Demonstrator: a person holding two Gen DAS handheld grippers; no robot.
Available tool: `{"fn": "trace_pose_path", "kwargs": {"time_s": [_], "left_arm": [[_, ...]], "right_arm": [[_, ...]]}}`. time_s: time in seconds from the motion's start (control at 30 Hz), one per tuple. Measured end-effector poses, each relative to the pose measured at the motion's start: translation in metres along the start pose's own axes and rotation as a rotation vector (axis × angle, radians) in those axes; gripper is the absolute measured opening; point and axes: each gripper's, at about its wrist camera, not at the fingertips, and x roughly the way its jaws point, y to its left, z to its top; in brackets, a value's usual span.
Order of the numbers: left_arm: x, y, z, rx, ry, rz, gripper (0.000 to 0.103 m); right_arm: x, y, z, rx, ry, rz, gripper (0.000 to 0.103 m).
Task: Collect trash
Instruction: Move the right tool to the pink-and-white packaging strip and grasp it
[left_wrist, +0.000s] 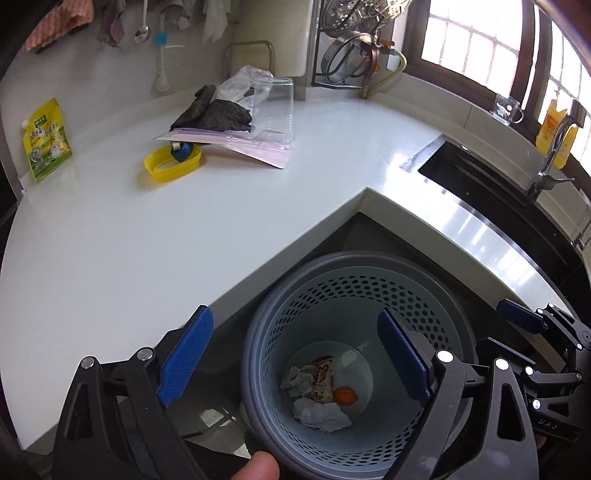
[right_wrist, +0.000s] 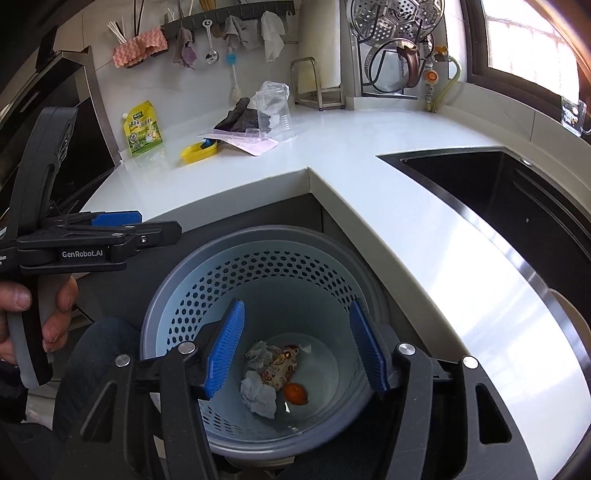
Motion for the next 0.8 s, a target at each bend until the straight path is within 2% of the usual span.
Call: {"fn": "trace_pose_path", "kwargs": {"time_s": [0.27, 0.4, 0.63, 0.8], "left_arm": [[0.001, 0.053, 0.03, -0.079, -0.039, 0.082, 0.09], [0.003, 0.079, 0.044, -0.126, -0.058, 0.098, 0.09], [0.016, 0.114, 0.052, -0.178, -0.045, 0.103, 0.09], [0.028, 0.132, 0.056, -0.192, -0.029, 0.102, 0.09]], "right_arm": [[0.019, 0.033, 0.068, -0.146, -0.09, 0.007, 0.06], [0.045, 0.048, 0.109, -0.228, -0.101, 0.016, 0.06], [0.115, 0.084, 0.171, -0.387, -0.074, -0.003, 0.06], [0.167, 0.107, 0.196, -0.48, -0.035, -0.021, 0.06]]}}
